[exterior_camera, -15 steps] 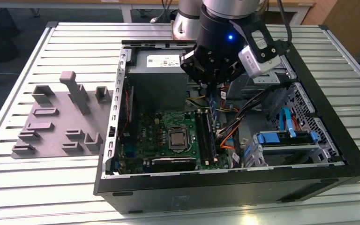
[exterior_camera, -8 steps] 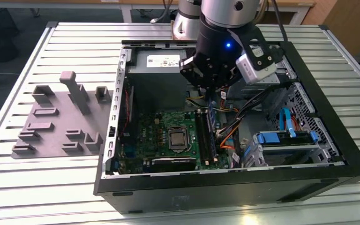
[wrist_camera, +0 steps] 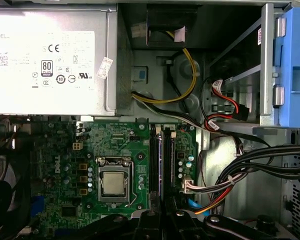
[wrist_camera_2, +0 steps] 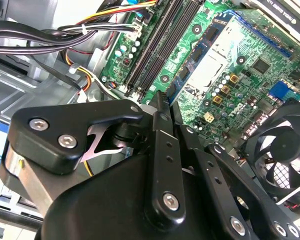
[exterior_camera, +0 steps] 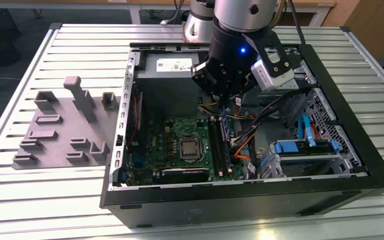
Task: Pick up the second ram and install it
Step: 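Insert the second ram into the second slot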
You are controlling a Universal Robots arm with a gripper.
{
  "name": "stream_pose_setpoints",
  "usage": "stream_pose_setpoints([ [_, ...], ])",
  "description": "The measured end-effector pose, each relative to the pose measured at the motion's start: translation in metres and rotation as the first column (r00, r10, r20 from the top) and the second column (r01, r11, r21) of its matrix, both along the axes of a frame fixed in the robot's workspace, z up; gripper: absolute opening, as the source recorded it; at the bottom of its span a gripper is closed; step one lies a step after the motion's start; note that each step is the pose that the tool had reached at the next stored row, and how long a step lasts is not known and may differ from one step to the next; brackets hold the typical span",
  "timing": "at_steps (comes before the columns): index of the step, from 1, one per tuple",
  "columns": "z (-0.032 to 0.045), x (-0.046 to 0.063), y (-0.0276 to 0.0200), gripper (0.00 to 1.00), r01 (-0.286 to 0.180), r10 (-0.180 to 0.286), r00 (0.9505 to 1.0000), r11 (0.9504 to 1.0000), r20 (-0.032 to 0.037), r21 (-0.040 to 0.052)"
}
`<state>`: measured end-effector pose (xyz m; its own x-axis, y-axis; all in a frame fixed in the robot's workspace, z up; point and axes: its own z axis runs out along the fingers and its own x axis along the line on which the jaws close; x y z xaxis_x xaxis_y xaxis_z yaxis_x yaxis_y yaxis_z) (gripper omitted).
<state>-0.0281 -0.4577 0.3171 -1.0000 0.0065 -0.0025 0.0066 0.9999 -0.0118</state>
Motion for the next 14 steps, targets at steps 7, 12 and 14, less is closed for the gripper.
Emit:
stream_pose_setpoints([
  [7,-0.0004,0.0,0.0,0.14,0.0,0.0,1.0,1.0,0.0,0.0001],
  [12,-0.0071,0.0,0.0,0.14,0.0,0.0,1.0,1.0,0.0,0.0001],
  [14,-0.0107,0.0,0.0,0.14,0.0,0.0,1.0,1.0,-0.0005,-0.0001],
])
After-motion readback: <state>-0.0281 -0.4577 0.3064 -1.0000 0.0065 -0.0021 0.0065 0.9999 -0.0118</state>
